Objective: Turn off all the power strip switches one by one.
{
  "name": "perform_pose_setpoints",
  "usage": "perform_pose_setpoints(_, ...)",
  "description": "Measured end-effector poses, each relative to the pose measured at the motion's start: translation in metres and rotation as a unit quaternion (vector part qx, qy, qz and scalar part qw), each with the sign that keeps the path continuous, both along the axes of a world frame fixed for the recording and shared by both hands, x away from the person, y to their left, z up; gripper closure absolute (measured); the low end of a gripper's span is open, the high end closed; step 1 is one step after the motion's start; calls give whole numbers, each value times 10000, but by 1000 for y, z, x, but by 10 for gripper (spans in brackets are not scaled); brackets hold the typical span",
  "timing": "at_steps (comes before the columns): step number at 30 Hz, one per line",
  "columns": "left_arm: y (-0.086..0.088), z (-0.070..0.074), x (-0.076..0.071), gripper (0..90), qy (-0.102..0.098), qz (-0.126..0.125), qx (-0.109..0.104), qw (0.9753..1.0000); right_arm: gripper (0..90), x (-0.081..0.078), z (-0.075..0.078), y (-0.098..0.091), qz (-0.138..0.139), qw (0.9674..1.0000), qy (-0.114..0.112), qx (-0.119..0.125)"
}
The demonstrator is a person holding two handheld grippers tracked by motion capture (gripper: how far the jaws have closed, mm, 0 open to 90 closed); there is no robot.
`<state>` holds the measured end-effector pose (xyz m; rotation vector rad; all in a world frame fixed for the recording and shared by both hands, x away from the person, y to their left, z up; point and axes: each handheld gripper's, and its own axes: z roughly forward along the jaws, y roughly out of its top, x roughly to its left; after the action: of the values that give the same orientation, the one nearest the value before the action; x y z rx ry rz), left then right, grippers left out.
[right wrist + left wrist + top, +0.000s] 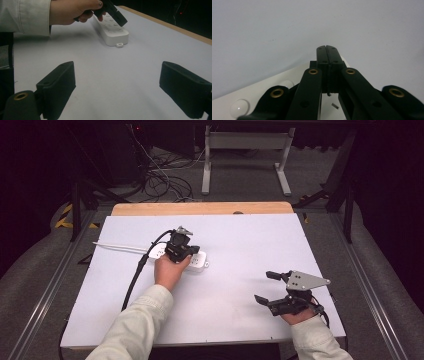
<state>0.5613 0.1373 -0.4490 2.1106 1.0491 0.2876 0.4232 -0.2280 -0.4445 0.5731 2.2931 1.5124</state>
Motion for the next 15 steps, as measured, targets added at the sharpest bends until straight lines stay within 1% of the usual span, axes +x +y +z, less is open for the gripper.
perform_pose_setpoints(2,-2,-2,0,900,-7,14,12,10000,137,0,0,0,3,10000,5,3)
perform_pose_setpoints(3,-3,-3,0,900,8,23,-17,10000,137,0,0,0,9,10000,14,12)
perform_pose_setpoints(6,-4,-4,1,900,-11,36,47,10000,137,0,0,0,14,10000,13,16)
perform_pose_setpoints(10,-5,-5,0,900,21,42,100,9999,137,0,0,0,15,10000,25,18)
perform_pose_setpoints(12,-6,-5,-1,900,-22,32,157,9999,137,1,0,0,17,10000,26,21)
perform_pose_setpoints(15,-6,-6,-1,900,-25,19,124,9999,137,1,-1,0,22,10000,34,26)
